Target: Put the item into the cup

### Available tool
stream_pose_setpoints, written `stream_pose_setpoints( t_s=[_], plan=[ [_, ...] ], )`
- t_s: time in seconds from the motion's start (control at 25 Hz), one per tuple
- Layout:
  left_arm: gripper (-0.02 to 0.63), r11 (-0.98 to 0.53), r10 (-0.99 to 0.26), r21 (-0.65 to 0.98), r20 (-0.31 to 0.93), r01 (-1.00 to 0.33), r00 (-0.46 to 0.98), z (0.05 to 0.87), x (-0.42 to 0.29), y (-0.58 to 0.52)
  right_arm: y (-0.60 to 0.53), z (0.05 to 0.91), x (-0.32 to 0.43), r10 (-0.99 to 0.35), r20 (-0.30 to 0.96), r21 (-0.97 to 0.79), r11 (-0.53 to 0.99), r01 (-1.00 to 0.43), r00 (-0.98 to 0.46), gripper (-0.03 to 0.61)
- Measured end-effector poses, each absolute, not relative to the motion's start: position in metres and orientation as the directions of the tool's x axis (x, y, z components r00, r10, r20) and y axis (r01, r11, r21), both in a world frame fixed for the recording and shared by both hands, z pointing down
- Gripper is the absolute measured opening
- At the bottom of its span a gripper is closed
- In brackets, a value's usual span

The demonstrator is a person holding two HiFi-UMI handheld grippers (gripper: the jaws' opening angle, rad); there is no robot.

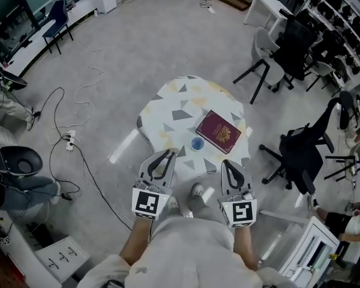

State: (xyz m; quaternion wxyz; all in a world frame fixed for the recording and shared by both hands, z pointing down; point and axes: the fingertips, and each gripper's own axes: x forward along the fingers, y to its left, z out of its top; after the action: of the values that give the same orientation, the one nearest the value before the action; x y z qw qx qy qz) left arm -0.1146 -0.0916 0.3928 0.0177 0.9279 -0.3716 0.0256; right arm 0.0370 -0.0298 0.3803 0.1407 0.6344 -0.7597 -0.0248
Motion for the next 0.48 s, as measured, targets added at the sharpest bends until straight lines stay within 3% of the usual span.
stream_pose_setpoints(
  t_s=[0.48],
  plan=[
    [0.059,-0.74,-0.669,-0.002,0.113,-0.673,0.735,0.422,-0.073,-0.114,-0.07,0.425,0.054,-0.946,0.219,0.131,0.273,-0.953,-0.24,0.008]
  ],
)
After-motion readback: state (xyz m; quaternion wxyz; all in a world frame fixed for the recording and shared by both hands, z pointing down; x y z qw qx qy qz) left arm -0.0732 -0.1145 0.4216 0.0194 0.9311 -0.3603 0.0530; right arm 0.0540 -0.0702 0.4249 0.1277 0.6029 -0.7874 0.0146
